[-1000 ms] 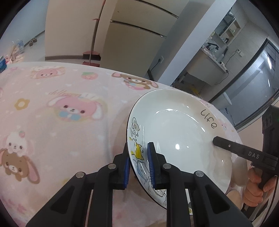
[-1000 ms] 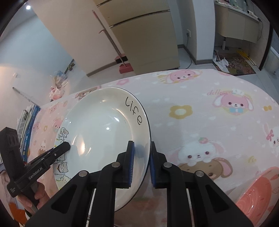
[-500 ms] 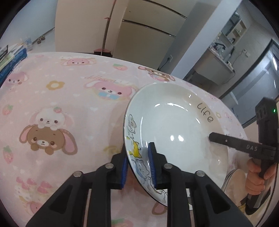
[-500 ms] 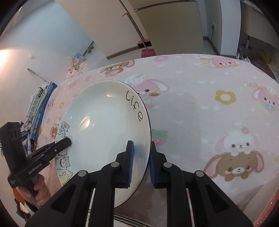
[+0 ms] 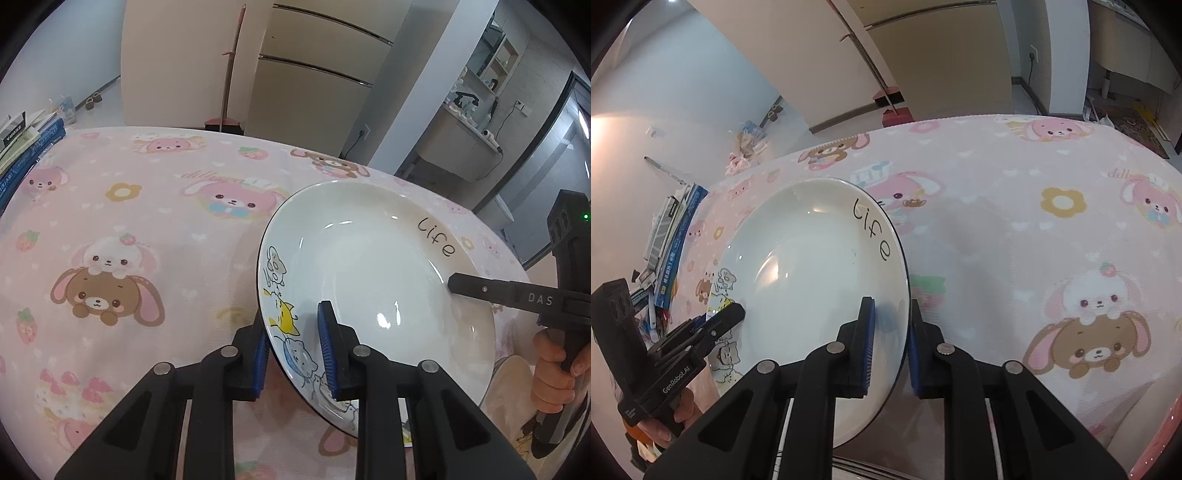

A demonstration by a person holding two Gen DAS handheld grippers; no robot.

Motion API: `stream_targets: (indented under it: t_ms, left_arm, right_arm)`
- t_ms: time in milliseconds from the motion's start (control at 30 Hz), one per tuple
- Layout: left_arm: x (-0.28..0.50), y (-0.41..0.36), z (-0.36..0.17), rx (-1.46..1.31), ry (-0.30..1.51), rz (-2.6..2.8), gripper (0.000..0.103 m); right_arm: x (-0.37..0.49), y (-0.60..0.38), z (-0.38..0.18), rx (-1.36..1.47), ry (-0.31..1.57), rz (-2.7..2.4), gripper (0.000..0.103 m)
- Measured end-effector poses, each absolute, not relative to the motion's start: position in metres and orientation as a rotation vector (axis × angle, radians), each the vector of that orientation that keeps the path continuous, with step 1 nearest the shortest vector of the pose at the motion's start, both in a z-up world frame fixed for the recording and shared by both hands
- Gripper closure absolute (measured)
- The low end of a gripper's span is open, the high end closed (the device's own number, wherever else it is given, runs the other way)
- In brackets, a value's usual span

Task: Organize plates and bowls

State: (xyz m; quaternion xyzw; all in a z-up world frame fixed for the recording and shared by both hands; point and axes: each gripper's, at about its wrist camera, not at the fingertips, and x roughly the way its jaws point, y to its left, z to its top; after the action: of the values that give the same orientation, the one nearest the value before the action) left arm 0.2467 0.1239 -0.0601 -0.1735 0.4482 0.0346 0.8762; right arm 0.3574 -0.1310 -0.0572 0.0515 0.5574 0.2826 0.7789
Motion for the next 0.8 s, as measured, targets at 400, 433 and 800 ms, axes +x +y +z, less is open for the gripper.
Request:
stream_targets:
  t_ms: [400, 433, 800]
  left_arm:
    - [0.234, 0.125, -0.007, -0.332, 0.856, 0.09, 0.077]
    - [0.232, 0.126, -0.002, -0.331, 0.849, 0.092, 0.077]
    - [0.205, 0.115, 0.035, -0.298, 0.84, 0.098, 0.077]
  right_arm:
    - [0.34, -0.134, -0.015, 0.15, 1.099, 0.622, 0.089]
    - [0.338, -0.134, -0.012, 0.155, 1.093, 0.629, 0.089]
    - [0.31, -0.14, 0.01, 0.185, 1.061, 0.633, 0.089]
